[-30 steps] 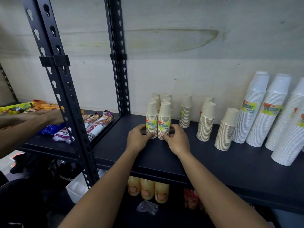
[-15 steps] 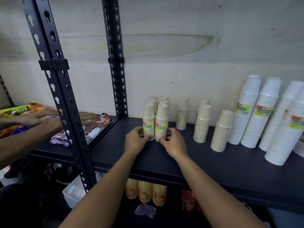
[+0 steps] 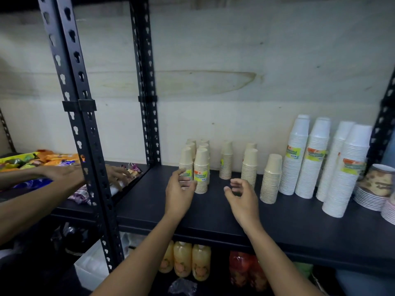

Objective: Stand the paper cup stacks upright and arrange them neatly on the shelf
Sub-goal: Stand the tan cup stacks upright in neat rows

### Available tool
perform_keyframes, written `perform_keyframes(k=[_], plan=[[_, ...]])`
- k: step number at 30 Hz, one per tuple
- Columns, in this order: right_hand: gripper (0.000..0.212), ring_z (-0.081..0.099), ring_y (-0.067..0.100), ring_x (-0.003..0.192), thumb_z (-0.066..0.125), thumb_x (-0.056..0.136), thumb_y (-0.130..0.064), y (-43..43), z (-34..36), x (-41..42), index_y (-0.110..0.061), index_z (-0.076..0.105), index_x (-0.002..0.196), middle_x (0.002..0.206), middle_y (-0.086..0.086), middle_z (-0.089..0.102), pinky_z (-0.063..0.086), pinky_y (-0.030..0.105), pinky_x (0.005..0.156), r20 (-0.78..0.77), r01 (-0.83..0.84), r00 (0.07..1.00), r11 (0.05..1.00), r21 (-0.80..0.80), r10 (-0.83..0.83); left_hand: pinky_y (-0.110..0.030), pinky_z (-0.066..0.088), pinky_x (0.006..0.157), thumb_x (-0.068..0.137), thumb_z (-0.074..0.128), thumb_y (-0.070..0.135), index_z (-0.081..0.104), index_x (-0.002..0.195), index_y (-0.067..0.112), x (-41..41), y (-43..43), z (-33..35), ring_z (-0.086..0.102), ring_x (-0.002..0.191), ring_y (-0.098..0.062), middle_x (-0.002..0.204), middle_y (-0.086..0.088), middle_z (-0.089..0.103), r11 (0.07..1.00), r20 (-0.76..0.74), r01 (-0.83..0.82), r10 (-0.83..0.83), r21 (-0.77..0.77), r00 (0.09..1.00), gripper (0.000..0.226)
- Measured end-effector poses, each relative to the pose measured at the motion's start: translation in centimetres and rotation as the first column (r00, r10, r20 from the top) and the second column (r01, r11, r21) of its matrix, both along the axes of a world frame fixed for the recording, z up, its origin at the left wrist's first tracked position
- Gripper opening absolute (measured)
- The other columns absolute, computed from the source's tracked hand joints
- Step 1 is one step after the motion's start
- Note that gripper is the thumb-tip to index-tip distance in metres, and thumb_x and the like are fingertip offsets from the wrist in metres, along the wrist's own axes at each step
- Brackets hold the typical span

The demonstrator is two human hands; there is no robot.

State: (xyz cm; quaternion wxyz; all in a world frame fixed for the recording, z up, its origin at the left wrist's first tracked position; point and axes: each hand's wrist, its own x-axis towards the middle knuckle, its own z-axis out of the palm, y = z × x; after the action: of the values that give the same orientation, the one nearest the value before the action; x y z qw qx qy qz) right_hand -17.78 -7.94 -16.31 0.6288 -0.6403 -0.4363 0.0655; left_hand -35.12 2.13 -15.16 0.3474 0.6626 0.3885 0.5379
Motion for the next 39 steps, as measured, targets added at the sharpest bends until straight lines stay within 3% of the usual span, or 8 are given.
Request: perform_keyframes(k=[3, 6, 8, 11, 14, 18, 25, 39], plan=[[0.025, 0.063, 0.004, 0.099, 0.075, 0.090, -0.025, -1.8, 0.4, 1.2, -0.023, 0.065, 0.113, 0.112, -0.010, 0.063, 0.048, 0.012, 0.078, 0.035, 0.050, 0.998, 0.998, 0.024, -0.051, -0.012, 0.054, 0.073, 0.091, 0.074, 0.019, 0.055, 0.129, 0.022, 2.7, -1.7, 0.7, 0.066, 0.083, 0.006, 0.100, 0.006, 0.068, 0.995, 0.024, 0.104, -0.104, -0.008, 0.994, 0.042], [0.023, 0.064, 0.004, 0.098, 0.074, 0.089, -0.025, -3.4, 0.5, 2.9, -0.022, 0.066, 0.111, 0.111, -0.008, 0.063, 0.052, 0.018, 0.080, 0.047, 0.084, 0.995, 0.996, 0.015, -0.085, -0.033, 0.061, 0.083, 0.091, 0.075, 0.022, 0.054, 0.134, 0.021, 6.1, -2.8, 0.9, 0.071, 0.088, -0.009, 0.103, 0.003, 0.070, 0.977, 0.085, 0.209, -0.205, -0.038, 0.975, 0.047], [0.024, 0.064, 0.008, 0.099, 0.074, 0.089, -0.025, -4.6, 0.5, 4.4, -0.020, 0.067, 0.111, 0.112, -0.006, 0.062, 0.052, 0.020, 0.083, 0.043, 0.125, 0.991, 0.992, 0.015, -0.126, -0.038, 0.061, 0.087, 0.091, 0.075, 0.023, 0.054, 0.134, 0.022, 8.4, -3.3, 0.8, 0.071, 0.092, -0.013, 0.105, 0.003, 0.070, 0.964, 0.086, 0.264, -0.260, -0.042, 0.962, 0.047], [0.029, 0.061, 0.013, 0.107, 0.074, 0.088, -0.025, -6.2, 0.5, 6.7, -0.022, 0.065, 0.116, 0.114, -0.005, 0.059, 0.052, 0.030, 0.093, 0.044, 0.209, 0.977, 0.978, -0.002, -0.209, -0.029, 0.058, 0.089, 0.090, 0.077, 0.025, 0.053, 0.138, 0.019, 11.2, -3.3, 0.5, 0.068, 0.099, -0.007, 0.111, 0.005, 0.067, 0.949, 0.040, 0.308, -0.305, -0.067, 0.951, 0.054], [0.054, 0.049, 0.012, 0.122, 0.075, 0.087, -0.030, -7.2, 0.6, 8.9, -0.021, 0.053, 0.135, 0.129, -0.003, 0.049, 0.040, 0.029, 0.102, 0.040, 0.268, 0.963, 0.960, -0.076, -0.265, -0.029, 0.053, 0.095, 0.087, 0.080, 0.027, 0.053, 0.140, 0.019, 13.1, -2.5, 0.0, 0.064, 0.108, -0.008, 0.121, 0.004, 0.063, 0.945, -0.058, 0.313, -0.319, -0.092, 0.946, 0.059], [0.077, 0.038, 0.012, 0.138, 0.072, 0.090, -0.032, -7.0, 0.9, 11.2, -0.027, 0.031, 0.154, 0.150, -0.003, 0.039, 0.034, 0.033, 0.113, 0.016, 0.157, 0.987, 0.958, -0.240, -0.158, -0.026, 0.044, 0.096, 0.084, 0.083, 0.027, 0.051, 0.142, 0.018, 15.2, -1.2, -0.5, 0.058, 0.121, -0.015, 0.134, -0.002, 0.058, 0.955, -0.132, 0.267, -0.283, -0.125, 0.950, 0.068], [0.075, 0.049, 0.005, 0.128, 0.066, 0.093, -0.024, -5.6, 1.7, 13.1, -0.031, 0.027, 0.157, 0.151, -0.008, 0.049, 0.039, 0.029, 0.106, -0.140, -0.082, 0.989, 0.942, -0.325, 0.038, -0.028, 0.047, 0.100, 0.078, 0.088, 0.025, 0.047, 0.147, 0.014, 17.4, -0.7, -1.4, 0.058, 0.121, -0.017, 0.135, -0.003, 0.058, 0.951, -0.182, 0.271, -0.296, -0.148, 0.938, 0.081], [0.064, 0.057, 0.009, 0.123, 0.067, 0.091, -0.019, -5.4, 1.6, 12.6, -0.026, 0.039, 0.148, 0.134, -0.010, 0.058, 0.043, 0.029, 0.104, -0.075, -0.073, 0.996, 0.940, -0.334, 0.051, -0.030, 0.053, 0.096, 0.082, 0.085, 0.020, 0.057, 0.131, 0.015, 17.7, -1.6, -0.7, 0.066, 0.108, -0.014, 0.120, 0.002, 0.067, 0.960, -0.143, 0.254, -0.270, -0.121, 0.952, 0.057]])
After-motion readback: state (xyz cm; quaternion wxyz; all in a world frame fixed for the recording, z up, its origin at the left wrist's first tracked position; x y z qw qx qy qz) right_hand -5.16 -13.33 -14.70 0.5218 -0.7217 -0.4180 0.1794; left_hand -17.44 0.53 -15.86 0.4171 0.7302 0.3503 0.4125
